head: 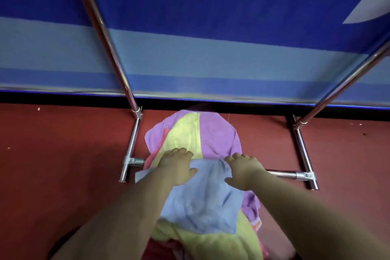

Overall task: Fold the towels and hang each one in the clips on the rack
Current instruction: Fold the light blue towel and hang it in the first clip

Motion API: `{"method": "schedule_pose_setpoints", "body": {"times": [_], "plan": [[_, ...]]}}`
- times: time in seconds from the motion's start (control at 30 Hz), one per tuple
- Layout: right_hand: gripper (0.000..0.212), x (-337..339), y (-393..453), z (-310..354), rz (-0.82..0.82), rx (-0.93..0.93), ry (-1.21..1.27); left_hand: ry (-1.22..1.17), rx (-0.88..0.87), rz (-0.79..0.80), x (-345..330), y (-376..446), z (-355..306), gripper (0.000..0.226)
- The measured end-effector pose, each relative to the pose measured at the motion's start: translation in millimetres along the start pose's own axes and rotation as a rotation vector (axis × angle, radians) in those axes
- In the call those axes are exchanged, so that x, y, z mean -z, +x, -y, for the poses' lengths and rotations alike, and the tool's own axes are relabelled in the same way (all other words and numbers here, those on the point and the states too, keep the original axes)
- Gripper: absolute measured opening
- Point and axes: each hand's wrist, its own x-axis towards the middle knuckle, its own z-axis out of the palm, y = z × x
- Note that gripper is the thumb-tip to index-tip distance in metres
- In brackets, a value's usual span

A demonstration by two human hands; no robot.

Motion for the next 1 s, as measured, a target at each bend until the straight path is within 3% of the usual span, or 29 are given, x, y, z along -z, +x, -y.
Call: {"method": "schedule_pose_setpoints", "body": {"times": [0.2,0.37,0.6,0.77,0.87,1.0], "plan": [[0.051,-21.7,35.9,-1.4,-0.001,-0.106,0.162,-0.282,0.102,0.075,-36.5,27.7,-8.4,0.057],[0.031,-37.5,38.0,5.6,-0.191,-0.152,0.376,-0.392,0.176,-0.058,-53.2,32.0,-12.1,0.038],[0.009,-28.5,15.6,18.5,-0.331,-0.145,1.068,-0.600,0.202,-0.092,-25.6,3.0,-12.8,0.024],[0.020,28.3,-40.1,17.8,-0.409,0.014,1.115,-0.589,0.115,-0.150,21.5,-48.6,-19.6,0.004],[0.018,57.7,-89.7,20.9,-0.472,0.128,1.114,-0.580,0.087,-0.188,49.1,-86.1,-26.4,0.021],[0.012,87.0,-163.5,32.8,-0.565,0.255,0.942,-0.510,-0.029,-0.159,88.2,-140.7,-40.7,0.019]]}}
